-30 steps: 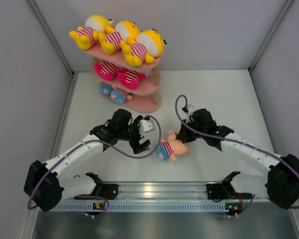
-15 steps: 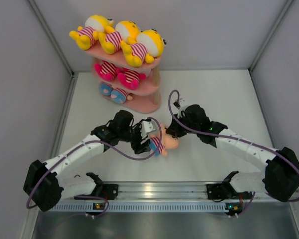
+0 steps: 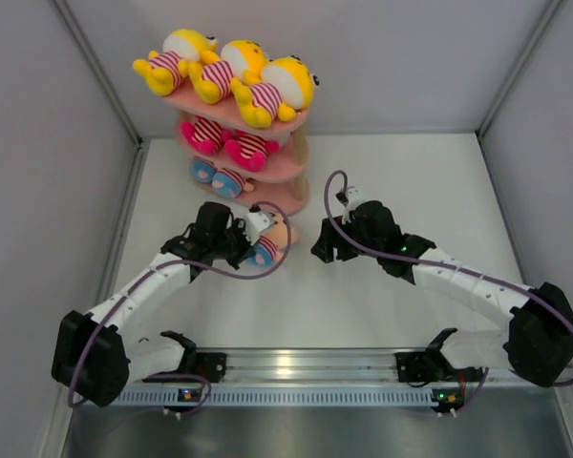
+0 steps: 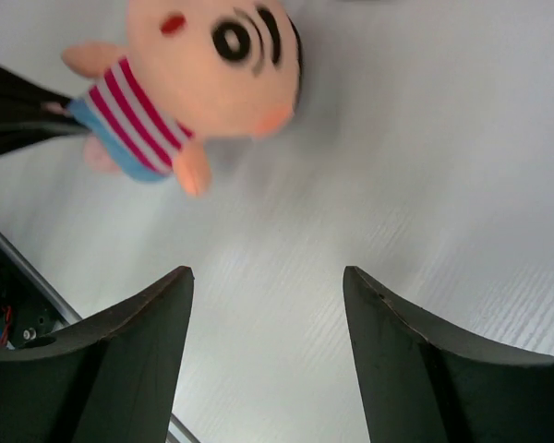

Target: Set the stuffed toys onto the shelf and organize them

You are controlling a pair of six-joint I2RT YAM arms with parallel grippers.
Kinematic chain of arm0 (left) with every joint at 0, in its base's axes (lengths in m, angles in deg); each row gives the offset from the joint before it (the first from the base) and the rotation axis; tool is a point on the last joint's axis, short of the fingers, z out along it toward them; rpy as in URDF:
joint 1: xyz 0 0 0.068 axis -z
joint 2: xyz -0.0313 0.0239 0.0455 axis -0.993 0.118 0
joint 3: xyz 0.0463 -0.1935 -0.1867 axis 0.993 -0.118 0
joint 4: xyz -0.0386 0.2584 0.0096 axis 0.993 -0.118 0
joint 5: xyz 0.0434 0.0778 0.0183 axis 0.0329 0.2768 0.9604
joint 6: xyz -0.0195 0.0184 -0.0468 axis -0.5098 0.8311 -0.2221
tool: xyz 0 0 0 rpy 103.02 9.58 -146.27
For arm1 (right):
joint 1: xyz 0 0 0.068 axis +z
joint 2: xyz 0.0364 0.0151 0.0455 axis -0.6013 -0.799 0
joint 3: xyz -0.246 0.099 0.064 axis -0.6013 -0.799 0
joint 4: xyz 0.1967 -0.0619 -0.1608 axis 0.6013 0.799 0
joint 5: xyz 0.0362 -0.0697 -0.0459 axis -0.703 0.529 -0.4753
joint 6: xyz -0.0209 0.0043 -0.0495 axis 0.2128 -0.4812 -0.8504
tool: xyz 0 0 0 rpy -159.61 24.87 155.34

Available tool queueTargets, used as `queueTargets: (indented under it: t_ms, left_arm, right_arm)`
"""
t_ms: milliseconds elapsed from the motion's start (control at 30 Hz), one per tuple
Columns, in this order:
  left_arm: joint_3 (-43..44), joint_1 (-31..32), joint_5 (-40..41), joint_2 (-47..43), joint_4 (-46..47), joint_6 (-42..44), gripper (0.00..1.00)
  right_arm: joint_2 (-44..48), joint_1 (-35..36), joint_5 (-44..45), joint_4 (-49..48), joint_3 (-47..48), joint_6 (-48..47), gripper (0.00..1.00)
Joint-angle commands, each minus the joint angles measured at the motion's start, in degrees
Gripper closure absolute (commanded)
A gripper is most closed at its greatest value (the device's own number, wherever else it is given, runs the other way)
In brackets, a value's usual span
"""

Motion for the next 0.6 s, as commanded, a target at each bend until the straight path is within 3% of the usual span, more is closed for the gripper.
queueTargets:
  t_ms: [0,267,567]
  left_arm:
    - [-0.98,-8.41,4.13,-1.31,5.81,2.16,1.0]
    - [-3.88,-13.6,6.94,0.1,18.9,4.1,1.0]
    - [0.67,-15.19,1.33,10.2,31.22,0.49,1.0]
  right_arm:
    - [4.52,1.15,4.3,-0.68,-0.25,0.16,0.34]
    - [8.39,1.15,6.94,1.52,-2.53,-0.63,0.34]
    - [10.68,1.07,9.92,3.36,-3.32,-1.33,0.34]
